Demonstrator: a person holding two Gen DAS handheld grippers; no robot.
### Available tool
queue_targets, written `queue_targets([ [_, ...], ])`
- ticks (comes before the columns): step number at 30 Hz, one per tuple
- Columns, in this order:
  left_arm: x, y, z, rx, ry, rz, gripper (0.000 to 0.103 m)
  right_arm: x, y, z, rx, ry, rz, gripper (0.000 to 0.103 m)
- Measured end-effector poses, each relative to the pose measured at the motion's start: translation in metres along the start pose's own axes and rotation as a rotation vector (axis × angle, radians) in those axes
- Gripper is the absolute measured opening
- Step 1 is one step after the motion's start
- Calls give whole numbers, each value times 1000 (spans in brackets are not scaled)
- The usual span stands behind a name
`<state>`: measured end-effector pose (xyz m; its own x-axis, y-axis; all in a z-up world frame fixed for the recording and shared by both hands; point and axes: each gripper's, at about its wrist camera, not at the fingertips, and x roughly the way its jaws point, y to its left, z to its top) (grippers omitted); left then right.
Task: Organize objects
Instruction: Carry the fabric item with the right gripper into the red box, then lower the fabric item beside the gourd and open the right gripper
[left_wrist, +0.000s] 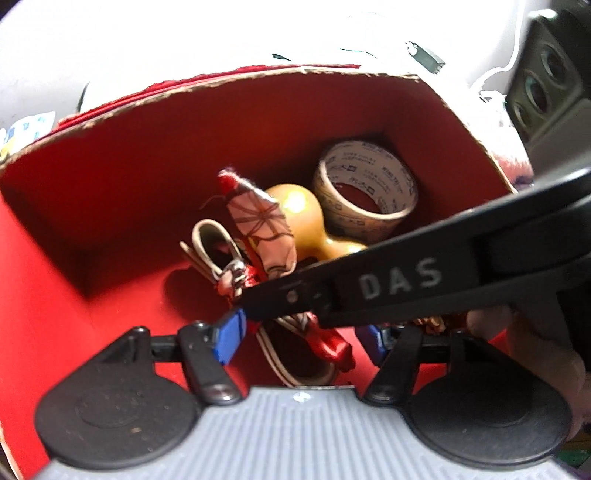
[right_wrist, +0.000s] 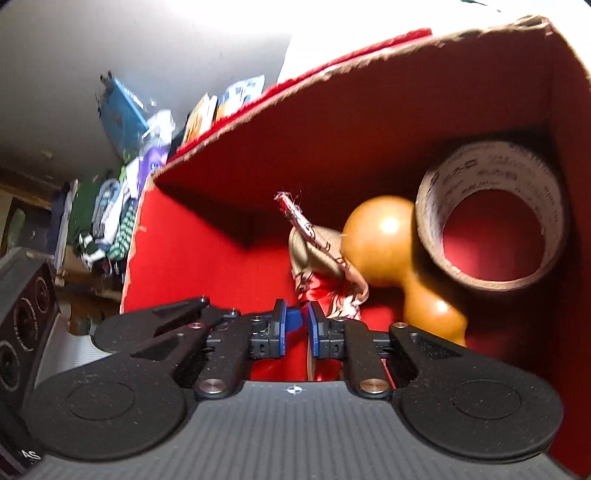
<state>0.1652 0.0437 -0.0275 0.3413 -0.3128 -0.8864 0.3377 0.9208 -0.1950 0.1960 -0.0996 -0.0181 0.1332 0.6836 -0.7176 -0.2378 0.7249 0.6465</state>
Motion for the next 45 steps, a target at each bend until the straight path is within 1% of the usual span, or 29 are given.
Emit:
queue_targets([
  [2,-1,0,0,11,-6,-18,71,-3,-1,-3,4,-3,-11,14],
  [3,-2,1,0,9,-7,-28,72,-5,-1,-4,16,-7,-25,15],
  [5,-1,2,0,3,-6,-34,74,-4,-5,-7,78,-9,-73,17],
  [6,0,2,1,-1,-5,-35,74,-3,-7,-7,105,-11,-88,20],
  [11,-1,3,0,-6,-13,-41,75,-9,-10,-12,126,-43,-105,21],
  [17,-3,0,0,-18,-19,25,75,-14,-10,-11,87,-79,-90,22],
  [23,-4,-3,1,-16,0,115,77,-10,-8,-7,80,-81,-93,23],
  [28,-5,5,1,-61,2,104,78,-7,-4,-5,79,-87,-90,25],
  [37,-7,4,1,-67,-7,141,77,-4,-1,-5,83,-94,-87,26],
  [45,0,0,3,-65,-12,165,76,-5,-2,-4,78,-99,-78,26],
])
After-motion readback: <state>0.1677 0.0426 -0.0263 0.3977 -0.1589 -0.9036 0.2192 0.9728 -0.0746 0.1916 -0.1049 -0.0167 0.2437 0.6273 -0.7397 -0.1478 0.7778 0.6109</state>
